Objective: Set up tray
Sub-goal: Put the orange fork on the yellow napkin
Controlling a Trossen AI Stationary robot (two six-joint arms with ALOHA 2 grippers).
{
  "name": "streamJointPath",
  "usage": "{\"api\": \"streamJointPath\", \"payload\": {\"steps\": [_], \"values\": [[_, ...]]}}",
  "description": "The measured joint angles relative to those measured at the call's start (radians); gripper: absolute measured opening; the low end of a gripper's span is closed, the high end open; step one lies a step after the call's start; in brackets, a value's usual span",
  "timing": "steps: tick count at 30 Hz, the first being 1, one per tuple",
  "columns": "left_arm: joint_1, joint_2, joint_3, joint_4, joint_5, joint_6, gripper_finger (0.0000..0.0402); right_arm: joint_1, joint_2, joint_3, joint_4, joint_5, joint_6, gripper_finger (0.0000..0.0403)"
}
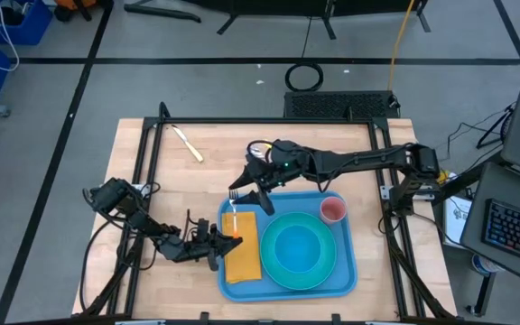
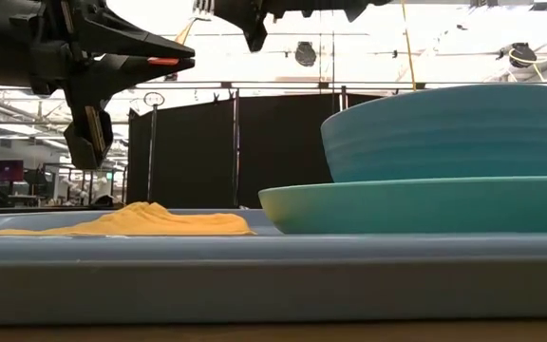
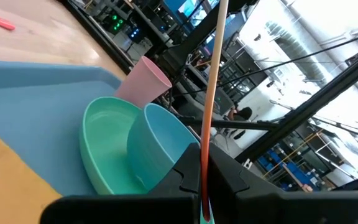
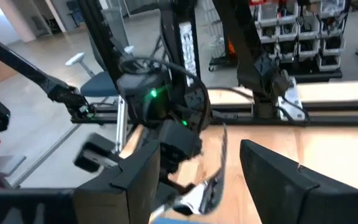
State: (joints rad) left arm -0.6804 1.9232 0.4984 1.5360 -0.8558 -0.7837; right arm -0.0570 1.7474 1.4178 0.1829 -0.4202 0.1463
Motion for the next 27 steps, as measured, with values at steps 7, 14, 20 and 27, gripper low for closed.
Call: {"api": "streamJointPath", "payload": {"steps": [7,14,20,27], "values": [[0.0,0.0,0.0,-0.016,0.0,-0.003,0.0007,-0.002,0.017,0.0,0.039,0.0,-0.001,0.0183],[0.0,0.0,0.0,-0.021,-0.004,0.007,0.0007,-0.003,0.018,0.0,0.039,0.002,-0.001,0.0131],[-0.002,0.0,0.0,-0.021,-0.008,0.009,0.0007,-0.009,0.019,0.0,0.039,0.005,-0.018,0.0044],[-0.009,0.0,0.0,-0.02,-0.02,0.015,0.0007,-0.009,0.019,0.0,0.037,0.049,-0.017,0.0005]]}}
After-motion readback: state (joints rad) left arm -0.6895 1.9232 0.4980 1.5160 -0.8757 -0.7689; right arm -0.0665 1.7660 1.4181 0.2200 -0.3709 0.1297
